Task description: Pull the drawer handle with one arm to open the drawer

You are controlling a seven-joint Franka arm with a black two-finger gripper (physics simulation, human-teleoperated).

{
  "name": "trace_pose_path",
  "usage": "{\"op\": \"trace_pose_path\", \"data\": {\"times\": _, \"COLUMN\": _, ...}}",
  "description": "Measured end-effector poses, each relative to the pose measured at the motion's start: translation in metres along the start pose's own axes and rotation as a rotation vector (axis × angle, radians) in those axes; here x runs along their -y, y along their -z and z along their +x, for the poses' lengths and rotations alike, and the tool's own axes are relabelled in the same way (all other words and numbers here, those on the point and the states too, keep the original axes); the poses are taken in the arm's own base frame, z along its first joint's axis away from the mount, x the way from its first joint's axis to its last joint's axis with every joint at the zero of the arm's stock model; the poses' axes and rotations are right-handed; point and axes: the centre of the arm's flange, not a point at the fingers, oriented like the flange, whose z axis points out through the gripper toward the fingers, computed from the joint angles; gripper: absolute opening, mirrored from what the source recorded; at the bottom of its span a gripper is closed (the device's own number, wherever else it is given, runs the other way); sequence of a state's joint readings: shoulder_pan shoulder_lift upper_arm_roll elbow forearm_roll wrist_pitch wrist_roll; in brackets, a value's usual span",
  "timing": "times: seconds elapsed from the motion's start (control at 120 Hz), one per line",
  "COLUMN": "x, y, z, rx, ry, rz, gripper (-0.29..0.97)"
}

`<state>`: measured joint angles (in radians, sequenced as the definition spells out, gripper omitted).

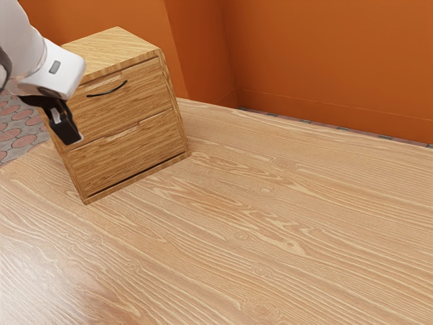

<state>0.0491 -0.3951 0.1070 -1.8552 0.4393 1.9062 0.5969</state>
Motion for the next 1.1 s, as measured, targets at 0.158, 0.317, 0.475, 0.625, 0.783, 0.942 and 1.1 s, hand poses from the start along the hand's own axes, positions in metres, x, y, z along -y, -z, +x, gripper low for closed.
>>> {"op": "trace_pose_path", "data": {"times": 0.158, "x": 0.004, "y": -0.019, "z": 0.005, "rx": 0.029, "ry": -0.022, "rz": 0.007, "gripper": 0.68}}
{"op": "trace_pose_path", "data": {"times": 0.317, "x": 0.025, "y": -0.022, "z": -0.007, "rx": 0.039, "ry": 0.002, "rz": 0.034, "gripper": 0.68}}
{"op": "trace_pose_path", "data": {"times": 0.475, "x": 0.043, "y": -0.029, "z": -0.008, "rx": 0.046, "ry": 0.02, "rz": 0.052, "gripper": 0.68}}
{"op": "trace_pose_path", "data": {"times": 0.625, "x": 0.066, "y": -0.046, "z": 0.005, "rx": 0.063, "ry": 0.036, "rz": 0.068, "gripper": 0.68}}
{"op": "trace_pose_path", "data": {"times": 0.783, "x": 0.08, "y": -0.055, "z": -0.006, "rx": 0.072, "ry": 0.063, "rz": 0.075, "gripper": 0.68}}
{"op": "trace_pose_path", "data": {"times": 0.942, "x": 0.094, "y": -0.052, "z": -0.022, "rx": 0.07, "ry": 0.098, "rz": 0.088, "gripper": 0.68}}
{"op": "trace_pose_path", "data": {"times": 1.1, "x": 0.104, "y": -0.044, "z": -0.022, "rx": 0.056, "ry": 0.112, "rz": 0.109, "gripper": 0.68}}
